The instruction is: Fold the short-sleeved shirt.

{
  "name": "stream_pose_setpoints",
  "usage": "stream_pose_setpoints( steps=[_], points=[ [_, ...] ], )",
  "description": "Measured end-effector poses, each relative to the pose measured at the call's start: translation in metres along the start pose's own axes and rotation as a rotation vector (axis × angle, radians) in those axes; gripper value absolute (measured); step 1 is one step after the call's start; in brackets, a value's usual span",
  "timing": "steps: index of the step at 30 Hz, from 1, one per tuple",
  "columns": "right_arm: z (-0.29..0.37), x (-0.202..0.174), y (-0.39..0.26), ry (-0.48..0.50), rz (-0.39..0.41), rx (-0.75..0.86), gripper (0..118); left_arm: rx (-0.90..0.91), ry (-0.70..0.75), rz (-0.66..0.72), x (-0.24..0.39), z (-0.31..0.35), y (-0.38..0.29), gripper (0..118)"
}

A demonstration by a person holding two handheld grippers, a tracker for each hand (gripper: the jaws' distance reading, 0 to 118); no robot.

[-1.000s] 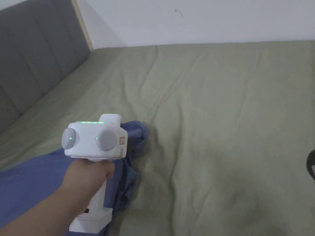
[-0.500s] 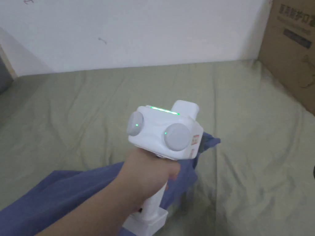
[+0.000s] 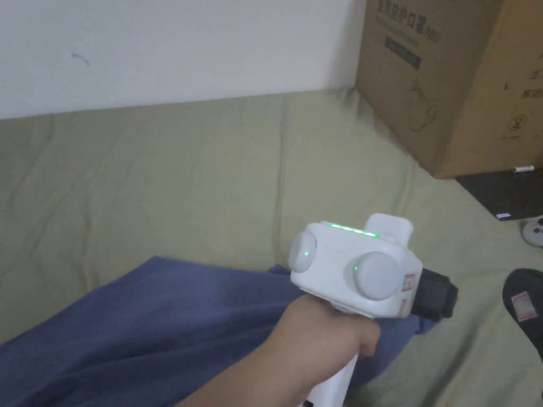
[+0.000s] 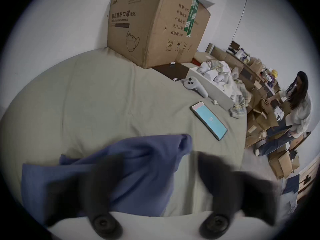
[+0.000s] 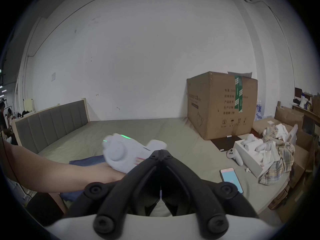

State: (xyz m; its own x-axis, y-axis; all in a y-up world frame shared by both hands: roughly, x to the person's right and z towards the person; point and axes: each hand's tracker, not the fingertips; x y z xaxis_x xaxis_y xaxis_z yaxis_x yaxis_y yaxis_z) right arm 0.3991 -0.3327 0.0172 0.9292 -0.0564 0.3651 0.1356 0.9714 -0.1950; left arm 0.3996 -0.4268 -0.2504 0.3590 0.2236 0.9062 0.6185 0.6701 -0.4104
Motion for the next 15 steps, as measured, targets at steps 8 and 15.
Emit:
stream_pose_setpoints(
  steps=[8, 15],
  points=[
    [-0.022, -0.019, -0.024, 0.027, 0.07, -0.027, 0, 0.381, 0.309, 0.203, -0.095, 0.2, -0.106, 93],
    [-0.033, -0.044, -0.037, 0.071, 0.088, -0.081, 0, 0.551, 0.58, 0.448, -0.147, 0.33, -0.252, 0]
  ],
)
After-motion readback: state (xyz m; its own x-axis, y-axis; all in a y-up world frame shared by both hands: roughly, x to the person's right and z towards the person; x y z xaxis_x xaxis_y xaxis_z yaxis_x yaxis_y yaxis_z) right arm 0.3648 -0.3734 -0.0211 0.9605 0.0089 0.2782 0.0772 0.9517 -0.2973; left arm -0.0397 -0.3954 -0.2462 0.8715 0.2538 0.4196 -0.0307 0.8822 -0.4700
